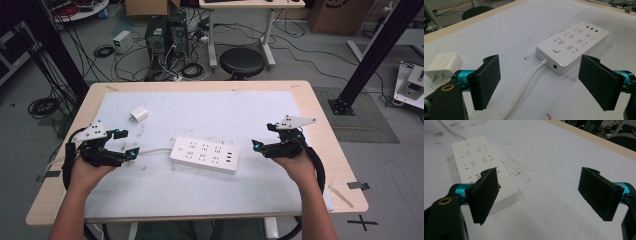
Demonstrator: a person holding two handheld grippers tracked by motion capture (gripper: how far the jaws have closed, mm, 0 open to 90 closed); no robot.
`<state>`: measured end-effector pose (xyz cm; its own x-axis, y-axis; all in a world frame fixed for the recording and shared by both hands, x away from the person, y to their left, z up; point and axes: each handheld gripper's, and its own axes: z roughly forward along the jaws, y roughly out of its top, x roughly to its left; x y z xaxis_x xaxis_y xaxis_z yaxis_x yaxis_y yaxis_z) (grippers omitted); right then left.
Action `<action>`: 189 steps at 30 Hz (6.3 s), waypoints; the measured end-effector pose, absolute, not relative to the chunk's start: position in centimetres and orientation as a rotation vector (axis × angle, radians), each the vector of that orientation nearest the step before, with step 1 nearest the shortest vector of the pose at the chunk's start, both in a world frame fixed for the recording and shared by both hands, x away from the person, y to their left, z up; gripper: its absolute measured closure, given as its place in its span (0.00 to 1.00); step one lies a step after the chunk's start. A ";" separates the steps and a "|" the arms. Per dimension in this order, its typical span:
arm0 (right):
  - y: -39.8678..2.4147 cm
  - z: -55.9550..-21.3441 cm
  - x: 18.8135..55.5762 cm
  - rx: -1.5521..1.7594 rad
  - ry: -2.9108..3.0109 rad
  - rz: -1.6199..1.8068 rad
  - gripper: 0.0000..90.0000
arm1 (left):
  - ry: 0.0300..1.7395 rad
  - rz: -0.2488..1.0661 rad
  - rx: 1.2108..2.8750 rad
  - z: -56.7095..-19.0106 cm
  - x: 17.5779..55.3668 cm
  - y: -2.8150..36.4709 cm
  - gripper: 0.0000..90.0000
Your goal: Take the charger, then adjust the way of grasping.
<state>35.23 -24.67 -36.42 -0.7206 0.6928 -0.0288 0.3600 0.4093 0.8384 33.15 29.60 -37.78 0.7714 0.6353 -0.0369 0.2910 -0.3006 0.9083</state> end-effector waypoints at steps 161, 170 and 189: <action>-15.8 -38.4 34.4 0.951 2.642 1.563 0.19 | 0.068 0.521 2.046 -39.6 31.2 13.7 0.47; -14.8 -39.2 34.9 1.016 2.707 1.658 0.19 | 0.034 0.619 2.021 -40.2 30.7 12.6 0.47; -13.4 -40.7 35.4 1.103 2.764 1.844 0.28 | -0.029 0.693 1.945 -40.2 29.8 9.9 0.47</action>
